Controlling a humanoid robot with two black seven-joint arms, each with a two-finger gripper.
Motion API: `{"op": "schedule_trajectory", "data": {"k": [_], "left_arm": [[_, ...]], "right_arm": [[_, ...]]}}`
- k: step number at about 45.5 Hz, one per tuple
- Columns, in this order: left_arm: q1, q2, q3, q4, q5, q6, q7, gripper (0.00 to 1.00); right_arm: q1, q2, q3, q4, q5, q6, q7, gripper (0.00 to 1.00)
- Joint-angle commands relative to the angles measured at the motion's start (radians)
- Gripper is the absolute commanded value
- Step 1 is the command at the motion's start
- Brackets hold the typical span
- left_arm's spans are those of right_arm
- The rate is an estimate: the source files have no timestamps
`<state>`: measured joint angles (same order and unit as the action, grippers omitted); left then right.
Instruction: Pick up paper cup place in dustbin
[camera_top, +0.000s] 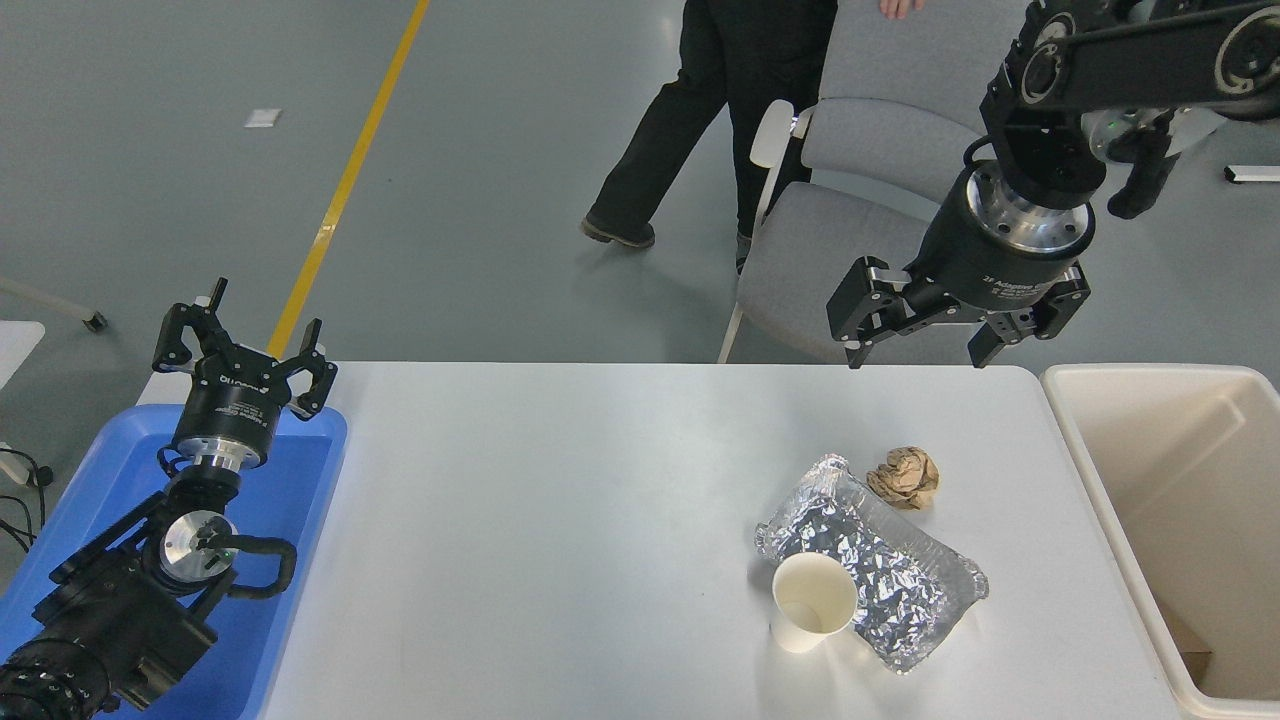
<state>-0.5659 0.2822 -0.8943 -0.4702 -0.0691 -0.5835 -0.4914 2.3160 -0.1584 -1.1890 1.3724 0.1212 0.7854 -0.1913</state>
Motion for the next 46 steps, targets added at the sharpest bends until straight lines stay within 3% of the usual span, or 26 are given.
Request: {"op": "schedule_trajectory", "data": {"k": [1, 17, 31, 34, 38, 46], "left_arm": [[0.001, 0.000, 0.000, 0.001, 0.000, 0.002, -0.001, 0.99], [0.000, 0.000, 0.000, 0.001, 0.000, -0.001, 0.001, 0.99], [0.000, 0.000, -0.002, -0.001, 0.000, -0.004, -0.001, 0.99], [0.000, 0.000, -0.002, 0.001, 0.000, -0.004, 0.001, 0.99], [0.000, 0.000, -0.002, -0.001, 0.000, -0.004, 0.001, 0.99], [0.000, 0.000, -0.002, -0.001, 0.000, -0.006, -0.001, 0.99]], "right_arm": [[-0.150, 0.025, 0.040, -0.009, -0.012, 0.000, -0.003, 0.98], [-0.417, 0.051, 0.146, -0.079, -0.114, -0.005, -0.011, 0.98], [-0.564, 0.080, 0.189, -0.090, -0.157, -0.259, -0.043, 0.98], [-0.598, 0.080, 0.190, -0.090, -0.158, -0.323, -0.069, 0.98], [-0.624, 0.086, 0.193, -0.085, -0.160, -0.342, -0.103, 0.98], [-0.630, 0.089, 0.216, -0.081, -0.161, -0.342, -0.106, 0.99]]}}
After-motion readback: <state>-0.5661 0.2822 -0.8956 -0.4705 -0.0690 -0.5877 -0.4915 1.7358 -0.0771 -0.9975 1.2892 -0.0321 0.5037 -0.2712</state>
